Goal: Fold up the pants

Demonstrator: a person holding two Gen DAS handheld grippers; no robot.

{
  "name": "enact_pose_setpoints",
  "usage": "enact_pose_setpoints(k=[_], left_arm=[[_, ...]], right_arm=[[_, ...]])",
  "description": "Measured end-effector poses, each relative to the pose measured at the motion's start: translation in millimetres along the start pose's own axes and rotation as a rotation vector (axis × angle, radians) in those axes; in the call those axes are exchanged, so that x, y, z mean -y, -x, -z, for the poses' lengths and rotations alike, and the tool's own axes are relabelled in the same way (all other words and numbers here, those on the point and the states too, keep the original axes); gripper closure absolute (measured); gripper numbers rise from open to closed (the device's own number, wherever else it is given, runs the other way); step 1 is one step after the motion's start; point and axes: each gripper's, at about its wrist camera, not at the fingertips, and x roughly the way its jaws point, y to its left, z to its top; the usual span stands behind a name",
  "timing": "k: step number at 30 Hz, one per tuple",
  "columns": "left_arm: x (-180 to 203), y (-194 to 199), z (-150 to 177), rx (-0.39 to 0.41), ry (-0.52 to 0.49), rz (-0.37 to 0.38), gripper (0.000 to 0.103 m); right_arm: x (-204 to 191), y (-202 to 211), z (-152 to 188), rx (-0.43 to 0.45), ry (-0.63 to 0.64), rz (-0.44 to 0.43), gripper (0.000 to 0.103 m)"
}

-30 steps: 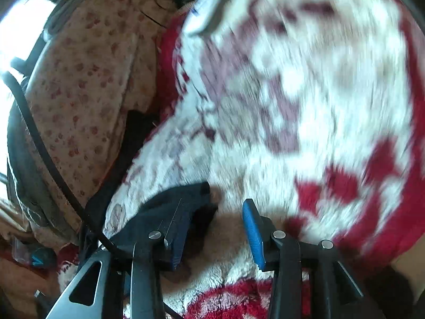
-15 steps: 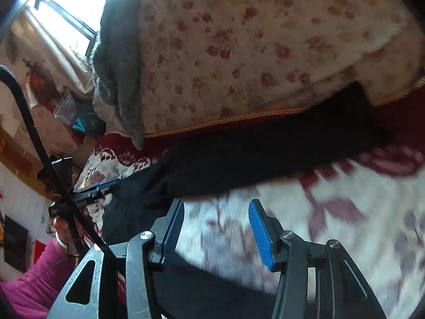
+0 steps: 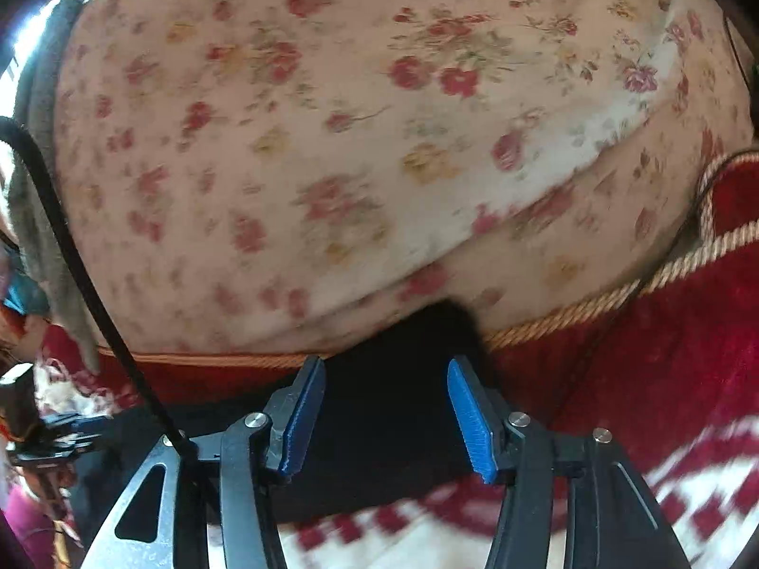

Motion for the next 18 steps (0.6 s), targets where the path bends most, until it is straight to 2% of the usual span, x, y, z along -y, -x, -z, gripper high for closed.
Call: enact_pose_setpoints(k=[7, 10, 14, 18], left_arm=[[-0.9, -18.1, -11.6, -0.071, -0.047, -0.008, 0.061], [-4.3, -13.4, -15.3, -0.052, -0.042, 0.008, 0.061], [-4.9, -11.7, -19.8, -0.037, -0.048, 0.039, 0.061], [-0.3, -30.2, -22.8, -0.085, -0.063, 0.02, 0.061]], right_arm=[[15.6, -35.0, -6.0, -0.067, 0.072, 0.049, 0.051], [18.9, -47.2, -8.5, -0.068, 0.068, 0.083, 0.051], [27.2, -47.8, -9.3, -0.052, 0.041, 0.055, 0.051], [31.5, -51.6, -11.4, -0.057, 0.05, 0.044, 0.046]])
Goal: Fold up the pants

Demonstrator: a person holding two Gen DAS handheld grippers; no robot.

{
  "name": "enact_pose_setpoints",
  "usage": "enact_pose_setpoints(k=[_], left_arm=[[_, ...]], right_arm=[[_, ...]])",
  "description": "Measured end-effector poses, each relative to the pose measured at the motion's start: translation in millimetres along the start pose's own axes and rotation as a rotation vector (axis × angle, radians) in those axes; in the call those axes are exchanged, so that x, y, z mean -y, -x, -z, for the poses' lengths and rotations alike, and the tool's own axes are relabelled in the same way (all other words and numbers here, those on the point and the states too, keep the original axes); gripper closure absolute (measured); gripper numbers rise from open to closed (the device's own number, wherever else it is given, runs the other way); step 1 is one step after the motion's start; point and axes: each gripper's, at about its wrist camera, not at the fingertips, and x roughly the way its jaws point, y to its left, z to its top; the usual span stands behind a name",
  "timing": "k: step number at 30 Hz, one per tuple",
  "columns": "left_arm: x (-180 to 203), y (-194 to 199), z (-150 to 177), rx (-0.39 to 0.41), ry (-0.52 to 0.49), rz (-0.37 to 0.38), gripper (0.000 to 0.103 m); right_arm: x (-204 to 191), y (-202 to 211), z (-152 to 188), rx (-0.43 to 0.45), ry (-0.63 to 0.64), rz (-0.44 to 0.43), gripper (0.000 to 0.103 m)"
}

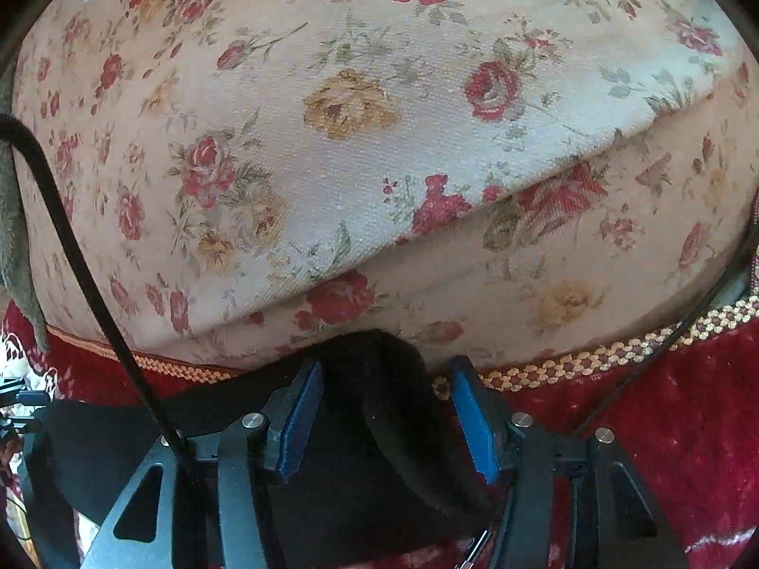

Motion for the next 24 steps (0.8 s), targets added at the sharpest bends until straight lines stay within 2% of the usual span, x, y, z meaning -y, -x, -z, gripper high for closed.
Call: enact_pose_setpoints(k=[2, 5, 6, 7, 8, 9, 10, 12, 18, 24], left_arm=[[2.8, -11.4, -0.5, -0.015, -0.005, -0.019, 0.061], [9.9, -24.3, 1.5, -0.038, -0.013, -0.074, 0.061], [12.7, -26.7, 2.3, -0.039, -0.018, -0.092, 0.063], [16.8, -27.4, 4.1, -0.033, -0.031, -0.113, 0.072], [22.2, -26.7, 6.1, -0.024, -0.049, -0.125, 0.076], [27.9, -24.8, 8.2, -0.005, -0.069, -0.144, 0.086], [35.3, -21.7, 10.8, 0.01, -0.091, -0.162, 0.091], [46.1, -13.1, 15.4, 0.038, -0.114, -0.174, 0.093], [66.9, 32.1, 30.4, 0.132, -0.113, -0.158, 0.095], [100.8, 72.9, 64.7, 0.218, -0.128, -0.146, 0.095]], right_arm=[[-10.8, -10.6, -4.6, 0.005, 0.012, 0.003, 0.046], [-16.0, -13.0, 1.6, 0.02, 0.044, 0.035, 0.052], [-17.5, -12.8, 2.9, 0.019, 0.063, 0.045, 0.062], [-19.2, -12.1, 5.6, 0.017, 0.076, 0.037, 0.07], [-21.0, -10.2, 8.6, 0.016, 0.091, 0.016, 0.088], [-22.3, -6.3, 12.5, 0.023, 0.106, 0.015, 0.094], [-25.5, -2.7, 14.5, 0.035, 0.123, 0.025, 0.094], [-29.5, 6.2, 18.7, 0.053, 0.125, 0.016, 0.095], [-28.7, 59.5, 29.6, 0.144, 0.1, -0.026, 0.096], [-21.1, 129.2, 55.9, 0.209, 0.073, -0.055, 0.096]])
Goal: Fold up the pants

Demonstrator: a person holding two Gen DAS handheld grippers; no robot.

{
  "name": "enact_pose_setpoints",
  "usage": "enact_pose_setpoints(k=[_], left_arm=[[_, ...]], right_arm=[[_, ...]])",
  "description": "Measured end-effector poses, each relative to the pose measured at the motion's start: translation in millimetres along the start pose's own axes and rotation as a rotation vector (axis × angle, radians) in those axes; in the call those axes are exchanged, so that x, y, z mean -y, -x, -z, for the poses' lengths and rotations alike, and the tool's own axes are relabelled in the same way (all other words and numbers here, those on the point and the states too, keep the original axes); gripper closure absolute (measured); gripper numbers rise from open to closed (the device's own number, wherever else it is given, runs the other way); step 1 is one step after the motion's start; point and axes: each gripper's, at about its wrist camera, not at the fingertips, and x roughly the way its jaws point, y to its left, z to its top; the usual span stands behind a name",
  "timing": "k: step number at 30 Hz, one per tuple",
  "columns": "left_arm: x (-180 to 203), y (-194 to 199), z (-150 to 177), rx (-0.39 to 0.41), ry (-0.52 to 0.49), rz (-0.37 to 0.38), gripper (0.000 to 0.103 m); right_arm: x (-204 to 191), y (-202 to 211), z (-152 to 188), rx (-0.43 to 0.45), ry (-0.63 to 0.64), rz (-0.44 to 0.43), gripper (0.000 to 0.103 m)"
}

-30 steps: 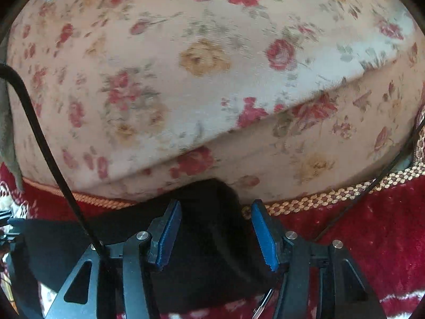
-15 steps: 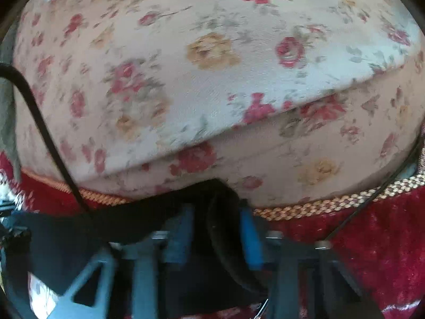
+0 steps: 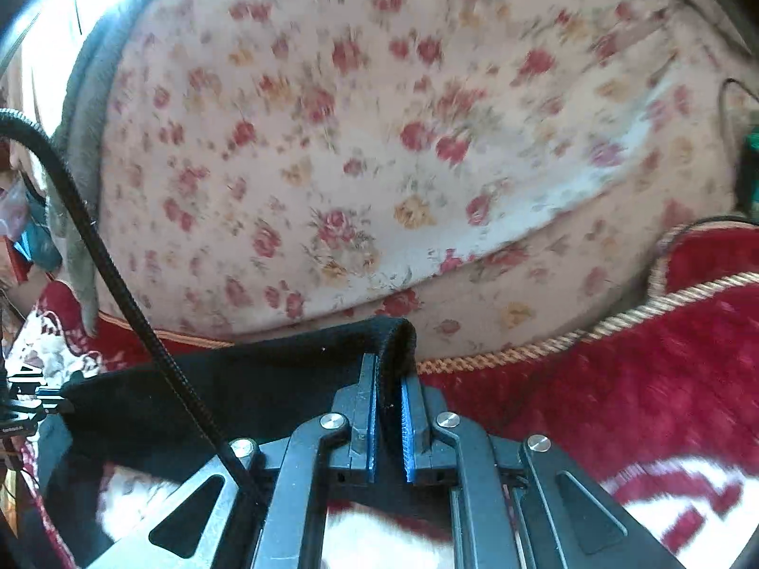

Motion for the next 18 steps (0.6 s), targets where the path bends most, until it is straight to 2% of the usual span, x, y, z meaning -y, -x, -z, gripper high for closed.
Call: enact_pose_setpoints(k=[3, 10, 14, 17, 18], left_arm=[[21.5, 18.7, 19.1, 0.02, -0.022, 0.009, 0.095], [62.1, 33.3, 57.2, 0.032, -0.024, 0.03, 0.095], [84.6, 55.7, 87.0, 0.075, -0.047, 0.037, 0.098], [101.1, 57.1, 109.3, 0.067, -0.072, 0.01, 0.098], [103.9, 55.0, 116.9, 0.053, -0.06, 0.023, 0.098]], right_arm=[[10.2, 34.7, 13.8, 0.02, -0.026, -0.012, 0.096], [-2.7, 106.6, 59.7, 0.106, -0.054, -0.047, 0.096], [-13.6, 134.0, 93.6, 0.11, -0.034, -0.057, 0.096], [-16.9, 140.9, 122.7, 0.08, -0.019, -0.047, 0.096], [-17.3, 142.5, 132.6, 0.072, -0.015, -0.041, 0.096]])
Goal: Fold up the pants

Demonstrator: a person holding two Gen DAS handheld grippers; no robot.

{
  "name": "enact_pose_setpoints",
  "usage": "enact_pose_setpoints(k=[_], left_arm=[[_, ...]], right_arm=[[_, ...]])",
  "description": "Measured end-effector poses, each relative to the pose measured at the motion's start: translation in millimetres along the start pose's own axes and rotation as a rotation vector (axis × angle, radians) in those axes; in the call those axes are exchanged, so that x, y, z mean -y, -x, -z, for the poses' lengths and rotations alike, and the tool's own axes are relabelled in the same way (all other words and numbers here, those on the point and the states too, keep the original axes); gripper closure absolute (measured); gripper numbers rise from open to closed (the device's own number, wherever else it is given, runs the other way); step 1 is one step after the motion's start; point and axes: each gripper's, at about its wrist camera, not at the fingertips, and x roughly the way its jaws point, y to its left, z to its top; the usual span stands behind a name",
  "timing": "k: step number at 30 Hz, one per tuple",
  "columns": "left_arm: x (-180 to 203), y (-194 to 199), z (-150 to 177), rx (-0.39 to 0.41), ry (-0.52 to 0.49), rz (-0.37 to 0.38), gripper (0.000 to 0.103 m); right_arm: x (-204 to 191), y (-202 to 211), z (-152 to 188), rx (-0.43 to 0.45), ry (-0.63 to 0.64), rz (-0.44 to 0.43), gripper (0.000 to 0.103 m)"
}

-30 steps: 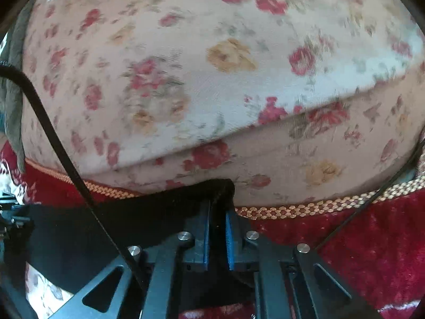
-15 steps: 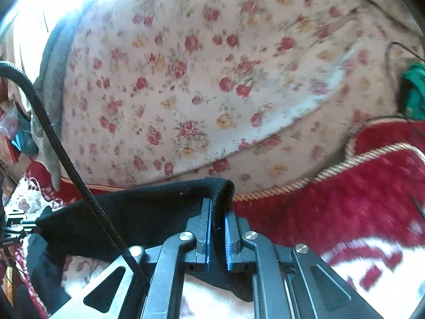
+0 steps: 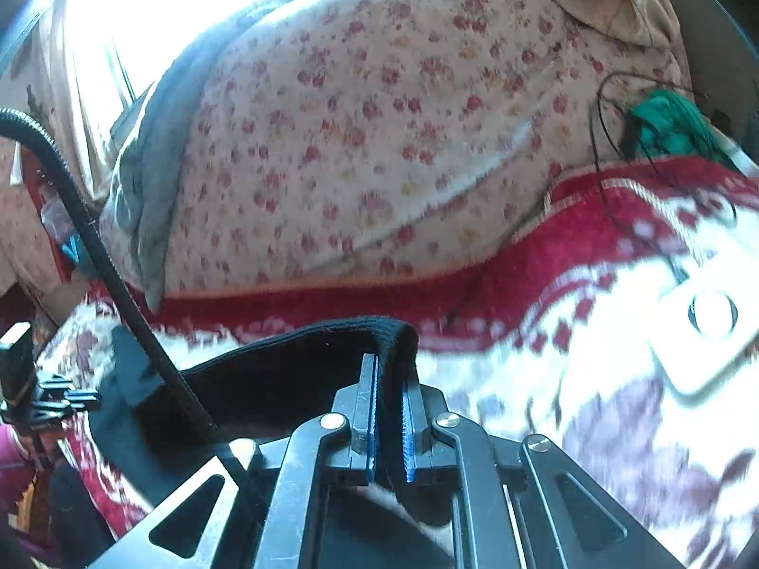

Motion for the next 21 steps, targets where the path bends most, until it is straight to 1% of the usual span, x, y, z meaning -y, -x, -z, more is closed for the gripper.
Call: enact_pose_setpoints(k=[2, 5, 6, 8, 11, 12, 14, 15, 16, 17, 18, 19, 20, 21], left_arm=[[4.3, -0.4, 10.3, -0.007, 0.017, 0.007, 0.098], [10.5, 1.6, 18.9, -0.011, 0.019, 0.022, 0.098], [10.9, 2.4, 18.2, -0.003, 0.03, 0.016, 0.098], [9.3, 3.0, 14.0, 0.001, 0.06, 0.042, 0.098], [8.4, 5.0, 6.0, 0.025, 0.099, 0.033, 0.097], [8.7, 6.2, 3.7, 0.034, 0.106, 0.044, 0.097], [9.0, 7.4, -1.1, 0.049, 0.125, 0.052, 0.09], [9.6, 7.6, -2.7, 0.055, 0.133, 0.054, 0.081], [10.2, 7.5, -3.5, 0.064, 0.144, 0.065, 0.072], [10.1, 7.1, -3.4, 0.068, 0.155, 0.069, 0.07], [9.2, 6.3, -3.6, 0.069, 0.167, 0.072, 0.069], [8.0, 4.6, -3.3, 0.065, 0.18, 0.075, 0.069], [6.6, 2.6, -2.8, 0.058, 0.187, 0.077, 0.069], [5.7, 0.9, -2.5, 0.051, 0.191, 0.073, 0.069]], right_arm=[[1.3, 8.0, 20.0, -0.001, -0.019, -0.001, 0.096], [0.6, 21.7, 50.9, -0.004, -0.041, -0.036, 0.096], [-0.1, 23.1, 59.4, -0.021, -0.044, -0.039, 0.096], [-4.7, 24.7, 77.0, -0.058, -0.049, -0.054, 0.096], [-14.9, 33.1, 79.8, -0.065, -0.032, -0.082, 0.096], [-19.2, 33.0, 78.5, -0.09, -0.022, -0.088, 0.096], [-23.8, 25.4, 78.4, -0.18, -0.015, -0.06, 0.096], [-23.1, 20.3, 79.3, -0.233, -0.035, -0.05, 0.096], [-21.5, 18.1, 80.3, -0.258, -0.059, -0.055, 0.096], [-18.5, 17.2, 82.7, -0.276, -0.108, -0.077, 0.093], [-14.6, 17.8, 85.9, -0.284, -0.167, -0.098, 0.085], [-6.9, 20.2, 92.0, -0.288, -0.265, -0.132, 0.079], [-1.7, 22.3, 97.1, -0.286, -0.33, -0.161, 0.069], [3.3, 24.5, 102.9, -0.281, -0.394, -0.195, 0.063]])
